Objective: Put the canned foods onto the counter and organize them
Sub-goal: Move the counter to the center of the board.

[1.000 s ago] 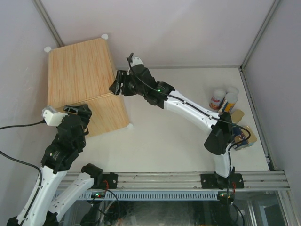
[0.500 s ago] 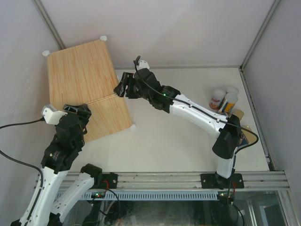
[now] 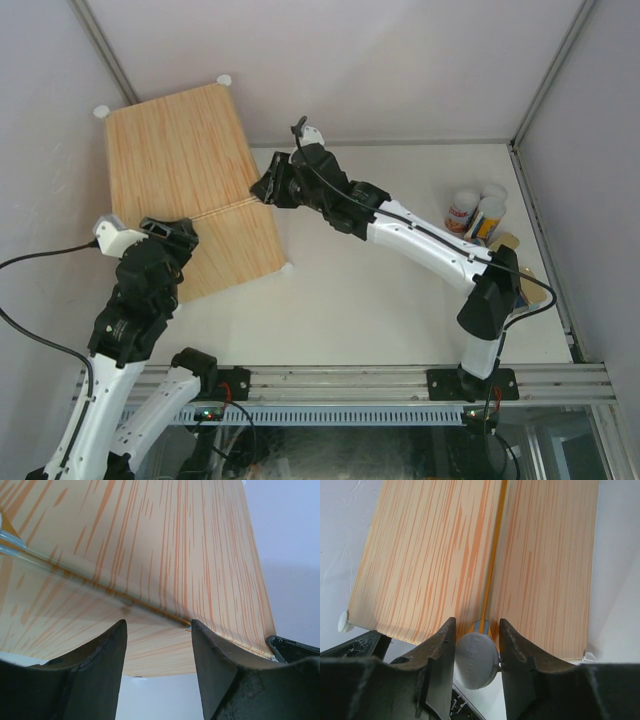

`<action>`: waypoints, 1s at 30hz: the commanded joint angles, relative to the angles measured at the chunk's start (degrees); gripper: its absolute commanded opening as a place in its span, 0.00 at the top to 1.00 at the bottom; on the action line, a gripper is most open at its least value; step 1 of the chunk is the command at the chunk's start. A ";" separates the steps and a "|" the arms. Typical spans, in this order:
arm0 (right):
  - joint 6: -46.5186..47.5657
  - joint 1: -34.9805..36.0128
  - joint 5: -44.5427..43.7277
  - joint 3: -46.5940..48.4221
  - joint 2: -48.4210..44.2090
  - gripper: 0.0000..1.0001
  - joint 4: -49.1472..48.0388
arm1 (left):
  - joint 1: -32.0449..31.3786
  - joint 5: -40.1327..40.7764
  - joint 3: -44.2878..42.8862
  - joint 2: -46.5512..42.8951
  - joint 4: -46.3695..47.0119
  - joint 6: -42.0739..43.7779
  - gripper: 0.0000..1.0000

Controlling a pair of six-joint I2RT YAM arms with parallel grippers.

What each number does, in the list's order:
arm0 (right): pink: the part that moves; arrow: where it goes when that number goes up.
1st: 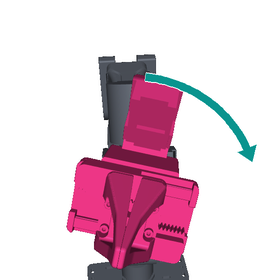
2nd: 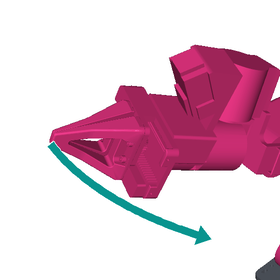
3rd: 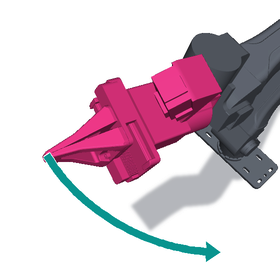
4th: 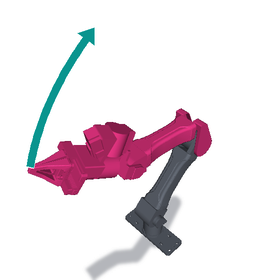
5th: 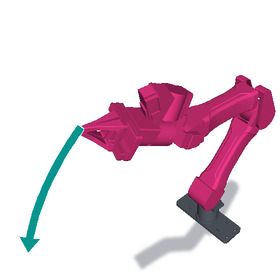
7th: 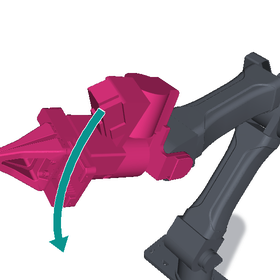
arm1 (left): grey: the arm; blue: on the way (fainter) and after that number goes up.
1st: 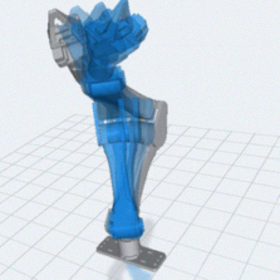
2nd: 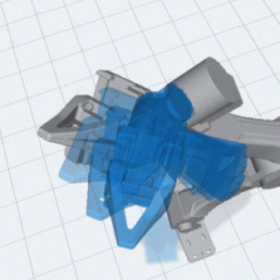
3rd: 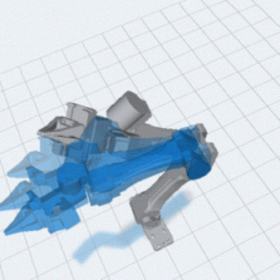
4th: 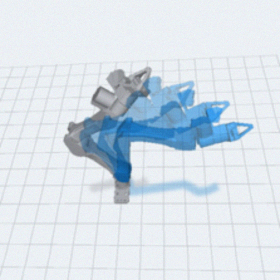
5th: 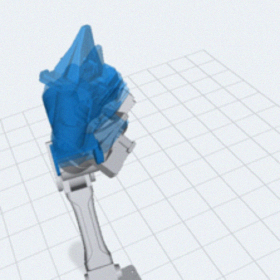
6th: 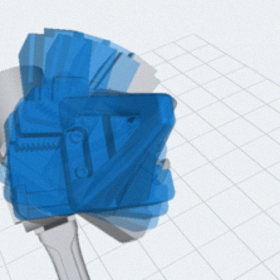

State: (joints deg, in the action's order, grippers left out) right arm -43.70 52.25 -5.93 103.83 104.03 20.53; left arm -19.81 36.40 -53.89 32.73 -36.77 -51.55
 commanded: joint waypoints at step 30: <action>2.21 2.55 -1.83 -14.99 -13.08 0.86 11.92 | 3.60 -2.59 0.32 5.68 7.57 5.67 0.42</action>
State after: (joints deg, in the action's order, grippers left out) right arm -45.21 53.41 -10.46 90.96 92.25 20.51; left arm -17.43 32.67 -53.89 36.47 -31.75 -48.45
